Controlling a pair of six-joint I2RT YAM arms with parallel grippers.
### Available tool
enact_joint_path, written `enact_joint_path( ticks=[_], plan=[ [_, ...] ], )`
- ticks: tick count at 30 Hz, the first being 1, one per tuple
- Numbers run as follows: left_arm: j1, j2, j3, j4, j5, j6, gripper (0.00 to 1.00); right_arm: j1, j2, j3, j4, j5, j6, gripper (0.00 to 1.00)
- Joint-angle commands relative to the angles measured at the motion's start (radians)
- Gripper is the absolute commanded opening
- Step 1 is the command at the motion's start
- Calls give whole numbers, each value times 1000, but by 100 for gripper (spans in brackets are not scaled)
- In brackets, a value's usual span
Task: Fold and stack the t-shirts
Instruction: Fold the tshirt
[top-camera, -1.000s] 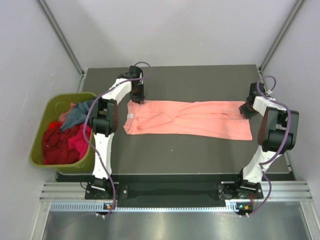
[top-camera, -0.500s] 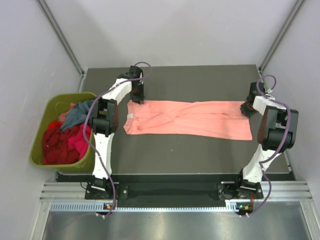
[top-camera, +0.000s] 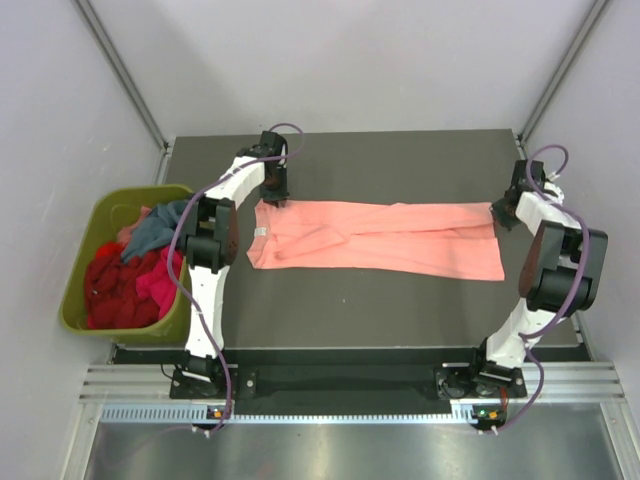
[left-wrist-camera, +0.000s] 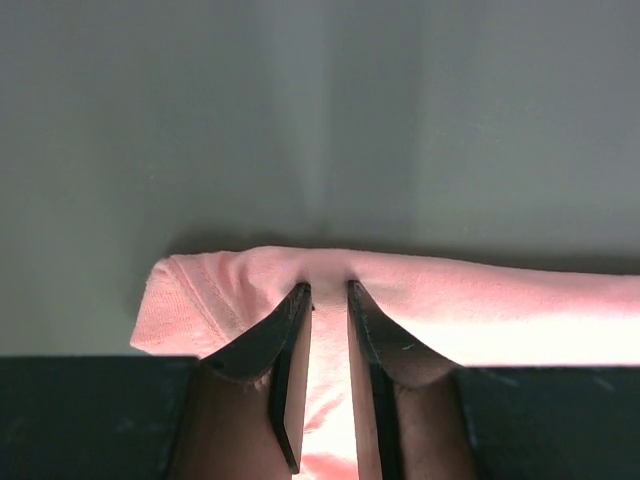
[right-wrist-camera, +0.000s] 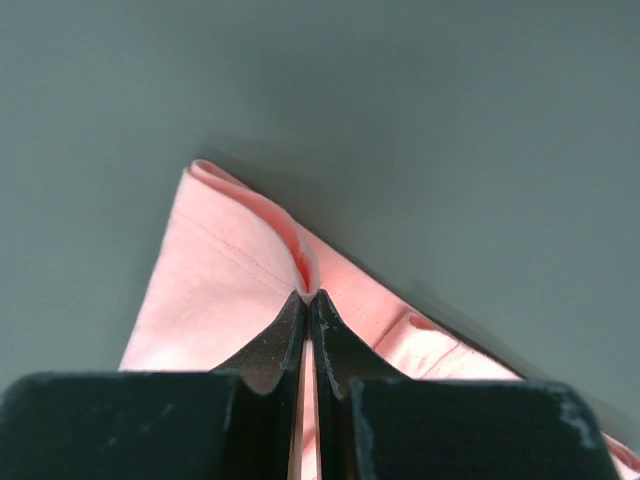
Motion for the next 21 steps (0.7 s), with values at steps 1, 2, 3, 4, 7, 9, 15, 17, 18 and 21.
enact_joint_path(
  ticks=[1,2,3,4,7,9,15,17,18,21],
  plan=[
    [16,60,14,21,-70,31,27,-13,-60,-10,6,-15,-22,0],
    [14,60,14,20,-71,33,27,-13,-68,-13,3,-14,-24,0],
    [17,60,14,21,-74,34,27,-13,-70,-15,-3,-15,-25,0],
    [17,60,14,20,-76,34,27,-15,-77,-22,-10,-15,-34,0],
    [17,63,15,20,-79,37,27,-16,-80,-34,-17,-12,-50,0],
    [17,65,18,18,-82,39,27,-16,-79,-42,-19,-12,-60,0],
    [17,65,23,17,-96,49,27,-19,-58,-67,-13,-1,-74,0],
    [19,65,23,17,-106,51,27,-21,-48,-77,-10,2,-76,0],
    [19,66,24,15,-108,53,27,-21,-47,-80,-8,3,-76,0],
    [19,69,26,14,-126,57,27,-24,-42,-102,-4,25,-71,0]
  ],
)
